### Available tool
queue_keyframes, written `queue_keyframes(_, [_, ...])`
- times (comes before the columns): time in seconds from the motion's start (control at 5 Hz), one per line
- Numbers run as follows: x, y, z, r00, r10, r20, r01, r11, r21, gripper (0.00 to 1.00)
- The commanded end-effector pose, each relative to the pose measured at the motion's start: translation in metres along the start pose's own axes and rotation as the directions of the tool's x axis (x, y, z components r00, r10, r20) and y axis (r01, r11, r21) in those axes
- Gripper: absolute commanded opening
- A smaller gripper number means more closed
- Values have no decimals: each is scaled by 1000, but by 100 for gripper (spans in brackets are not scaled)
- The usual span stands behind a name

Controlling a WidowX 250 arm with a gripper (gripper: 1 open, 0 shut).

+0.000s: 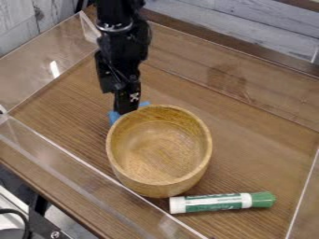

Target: Put the blue block in the brown bowl

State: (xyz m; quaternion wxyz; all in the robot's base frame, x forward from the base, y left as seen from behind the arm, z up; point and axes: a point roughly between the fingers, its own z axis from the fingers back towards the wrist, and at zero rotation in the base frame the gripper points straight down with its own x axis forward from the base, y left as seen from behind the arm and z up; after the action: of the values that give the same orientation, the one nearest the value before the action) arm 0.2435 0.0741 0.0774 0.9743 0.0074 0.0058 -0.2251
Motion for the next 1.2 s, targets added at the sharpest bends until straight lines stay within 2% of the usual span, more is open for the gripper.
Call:
queue_keyframes(0.0, [3, 9, 1, 999, -11, 32, 10, 1000, 29, 100])
queue_keyframes(0.4, [5, 15, -15, 999, -30, 35, 29, 999, 29, 100])
queue_keyframes(0.8, [5, 10, -30, 998, -43, 42, 43, 999, 15, 100])
queue_keyframes(1.0, [7, 8, -34, 998, -48, 49, 47, 999, 11, 0])
